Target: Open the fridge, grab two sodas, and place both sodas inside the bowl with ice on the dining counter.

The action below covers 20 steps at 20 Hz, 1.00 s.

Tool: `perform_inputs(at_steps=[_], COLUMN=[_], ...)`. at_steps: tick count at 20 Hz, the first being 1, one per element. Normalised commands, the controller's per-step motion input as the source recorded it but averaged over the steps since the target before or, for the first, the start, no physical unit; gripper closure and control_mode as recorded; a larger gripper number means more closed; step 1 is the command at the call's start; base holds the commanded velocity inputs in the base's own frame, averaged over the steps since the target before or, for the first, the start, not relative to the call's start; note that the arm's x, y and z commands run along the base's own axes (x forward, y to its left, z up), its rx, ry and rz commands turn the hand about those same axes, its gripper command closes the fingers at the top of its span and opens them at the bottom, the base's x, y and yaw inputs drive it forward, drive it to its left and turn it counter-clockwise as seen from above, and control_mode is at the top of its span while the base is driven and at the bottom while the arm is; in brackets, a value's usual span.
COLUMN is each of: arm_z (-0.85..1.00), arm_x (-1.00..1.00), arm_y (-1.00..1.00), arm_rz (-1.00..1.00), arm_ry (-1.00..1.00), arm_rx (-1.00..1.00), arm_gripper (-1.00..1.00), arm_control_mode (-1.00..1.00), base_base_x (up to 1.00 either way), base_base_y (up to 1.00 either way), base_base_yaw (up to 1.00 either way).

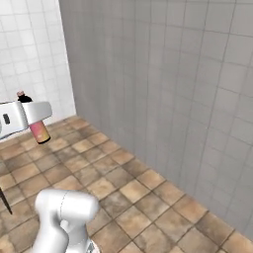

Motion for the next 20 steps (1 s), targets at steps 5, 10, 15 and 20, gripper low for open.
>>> perform_inputs(at_steps=[5, 10, 15, 20], arm_z=[0.00, 0.00, 0.00, 0.00], arm_x=[0.00, 0.00, 0.00, 0.00], arm_y=[0.00, 0.00, 0.00, 0.00], arm_rz=[0.00, 0.00, 0.00, 0.00], arm_ry=[0.00, 0.00, 0.00, 0.00], arm_rx=[0.00, 0.00, 0.00, 0.00], arm_gripper=[1.00, 1.00, 1.00, 1.00], arm_control_mode=[1.00, 1.00, 1.00, 1.00], base_base_x=[1.00, 1.00, 1.00, 1.00], base_base_y=[-0.42, -0.30, -0.13, -0.09], base_base_yaw=[0.32, 0.35, 0.39, 0.42])
